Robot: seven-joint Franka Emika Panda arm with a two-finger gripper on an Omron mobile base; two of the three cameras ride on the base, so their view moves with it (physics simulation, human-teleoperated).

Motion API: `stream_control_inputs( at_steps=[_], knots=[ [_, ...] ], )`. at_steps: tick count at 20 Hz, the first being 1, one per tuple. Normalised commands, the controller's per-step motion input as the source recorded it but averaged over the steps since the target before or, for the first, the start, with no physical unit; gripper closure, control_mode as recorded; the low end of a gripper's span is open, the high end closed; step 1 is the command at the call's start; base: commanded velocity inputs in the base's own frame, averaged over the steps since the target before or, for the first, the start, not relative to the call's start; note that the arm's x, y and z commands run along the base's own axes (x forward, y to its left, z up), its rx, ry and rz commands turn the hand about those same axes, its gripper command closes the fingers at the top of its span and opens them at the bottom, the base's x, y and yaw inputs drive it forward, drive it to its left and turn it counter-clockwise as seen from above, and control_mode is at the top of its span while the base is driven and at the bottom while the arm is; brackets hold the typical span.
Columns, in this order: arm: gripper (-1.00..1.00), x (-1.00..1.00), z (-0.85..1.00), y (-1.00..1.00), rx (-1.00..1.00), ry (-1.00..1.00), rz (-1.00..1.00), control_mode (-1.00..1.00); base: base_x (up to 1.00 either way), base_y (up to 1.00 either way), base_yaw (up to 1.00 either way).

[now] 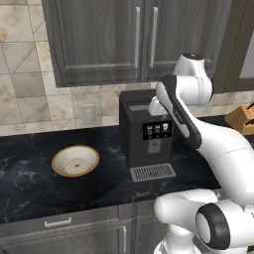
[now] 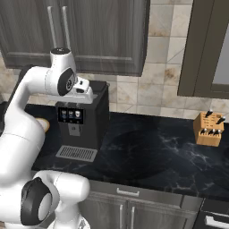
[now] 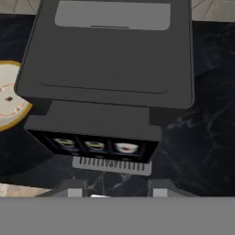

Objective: Open the cabinet and setup a tea strainer by placing it in the bowl upright.

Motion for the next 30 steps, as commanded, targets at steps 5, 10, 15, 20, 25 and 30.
stream_control_inputs(
  at_steps=[5,10,15,20,25,30],
  knots=[
    [-1.00,-0.03,0.06,0.00,0.00,-0.04,0.01,-1.00,0.00,0.00,0.00],
    [-1.00,-0.27,0.80,0.02,0.02,-0.40,-0.05,-1.00,0.00,0.00,0.00],
    [-1.00,-0.34,1.00,0.03,0.00,-0.55,-0.05,-1.00,0.00,0.00,0.00],
    [-1.00,-0.12,1.00,0.02,0.00,-0.36,-0.14,-1.00,0.00,0.00,0.00],
    [-1.00,-0.01,1.00,0.27,-0.04,-0.30,-0.03,-1.00,0.00,0.00,0.00],
    [-1.00,0.12,0.72,0.17,0.04,-0.16,0.00,-1.00,0.00,0.00,0.00]
  ],
)
